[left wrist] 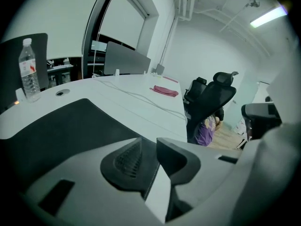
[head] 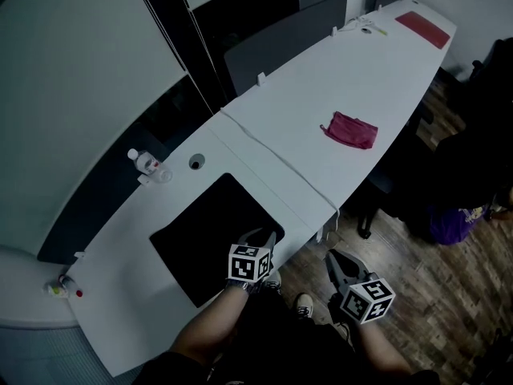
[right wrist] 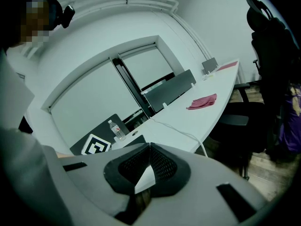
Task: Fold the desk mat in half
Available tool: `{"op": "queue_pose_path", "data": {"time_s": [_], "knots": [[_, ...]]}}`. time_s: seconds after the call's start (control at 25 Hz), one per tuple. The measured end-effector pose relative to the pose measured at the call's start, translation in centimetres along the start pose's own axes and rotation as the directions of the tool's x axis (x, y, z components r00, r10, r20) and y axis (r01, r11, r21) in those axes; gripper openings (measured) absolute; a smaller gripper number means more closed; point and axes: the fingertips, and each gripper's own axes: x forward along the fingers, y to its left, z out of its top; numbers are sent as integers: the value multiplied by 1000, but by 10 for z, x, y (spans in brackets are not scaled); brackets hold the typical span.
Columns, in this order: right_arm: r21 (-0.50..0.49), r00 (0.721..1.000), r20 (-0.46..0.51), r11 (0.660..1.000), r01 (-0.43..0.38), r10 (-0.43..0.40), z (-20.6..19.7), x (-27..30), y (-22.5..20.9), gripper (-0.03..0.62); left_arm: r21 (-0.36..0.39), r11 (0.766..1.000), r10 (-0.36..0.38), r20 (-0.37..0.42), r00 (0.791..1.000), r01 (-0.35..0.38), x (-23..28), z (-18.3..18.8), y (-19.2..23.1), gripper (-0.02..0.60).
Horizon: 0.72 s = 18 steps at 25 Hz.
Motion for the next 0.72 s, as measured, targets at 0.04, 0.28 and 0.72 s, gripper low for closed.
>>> {"op": "queue_pose_path", "data": {"time_s": [0.04, 0.28, 0.72], "knots": [[-4, 1000, -5, 1000, -9, 9, -1, -1, 0, 25, 7, 1000, 2, 10, 1000, -2, -3, 1, -4, 96], [-36, 996, -40, 996, -86, 85, -8, -8, 8, 25, -13, 999, 41, 71, 997, -41, -31, -3, -21, 86], [-104, 957, -159, 959, -262, 244, -44, -11, 50, 25, -167, 972, 191, 147, 970, -166, -116, -47, -22, 6]]}}
